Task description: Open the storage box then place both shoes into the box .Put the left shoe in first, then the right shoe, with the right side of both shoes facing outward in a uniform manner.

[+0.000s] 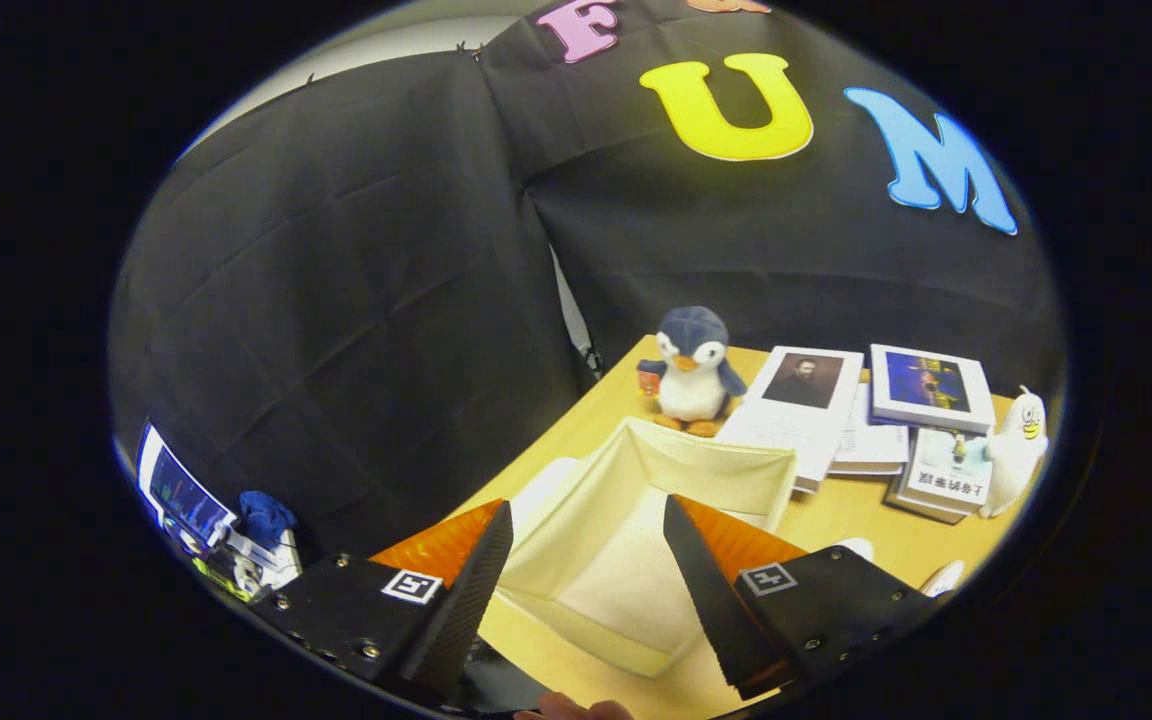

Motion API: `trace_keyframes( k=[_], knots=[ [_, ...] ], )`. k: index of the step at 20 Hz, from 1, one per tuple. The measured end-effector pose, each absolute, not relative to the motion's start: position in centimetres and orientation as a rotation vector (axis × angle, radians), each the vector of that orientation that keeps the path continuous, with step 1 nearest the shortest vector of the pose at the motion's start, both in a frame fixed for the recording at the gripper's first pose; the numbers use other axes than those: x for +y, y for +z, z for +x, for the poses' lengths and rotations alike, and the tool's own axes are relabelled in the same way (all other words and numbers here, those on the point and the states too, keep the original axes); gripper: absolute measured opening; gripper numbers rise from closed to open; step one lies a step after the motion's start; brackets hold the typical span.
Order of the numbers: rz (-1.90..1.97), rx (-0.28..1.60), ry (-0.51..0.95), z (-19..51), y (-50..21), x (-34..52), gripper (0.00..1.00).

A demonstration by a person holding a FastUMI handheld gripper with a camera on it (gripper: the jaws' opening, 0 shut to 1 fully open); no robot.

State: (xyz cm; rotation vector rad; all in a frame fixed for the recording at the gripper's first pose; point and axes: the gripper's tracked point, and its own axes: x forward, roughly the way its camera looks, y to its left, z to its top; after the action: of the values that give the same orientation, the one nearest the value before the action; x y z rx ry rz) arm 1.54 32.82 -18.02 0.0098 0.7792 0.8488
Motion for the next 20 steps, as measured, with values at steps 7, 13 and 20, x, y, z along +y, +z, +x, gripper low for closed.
trace_keyframes(
  k=[7, 13, 20],
  knots=[
    [-0.090, 0.769, 0.702, 2.6, -21.4, 22.7, 0.93],
    [-0.091, 0.831, 0.576, 2.6, -24.8, 16.5, 0.92],
    [-0.151, 0.983, 0.477, 1.1, -31.9, 11.3, 0.86]
  ],
)
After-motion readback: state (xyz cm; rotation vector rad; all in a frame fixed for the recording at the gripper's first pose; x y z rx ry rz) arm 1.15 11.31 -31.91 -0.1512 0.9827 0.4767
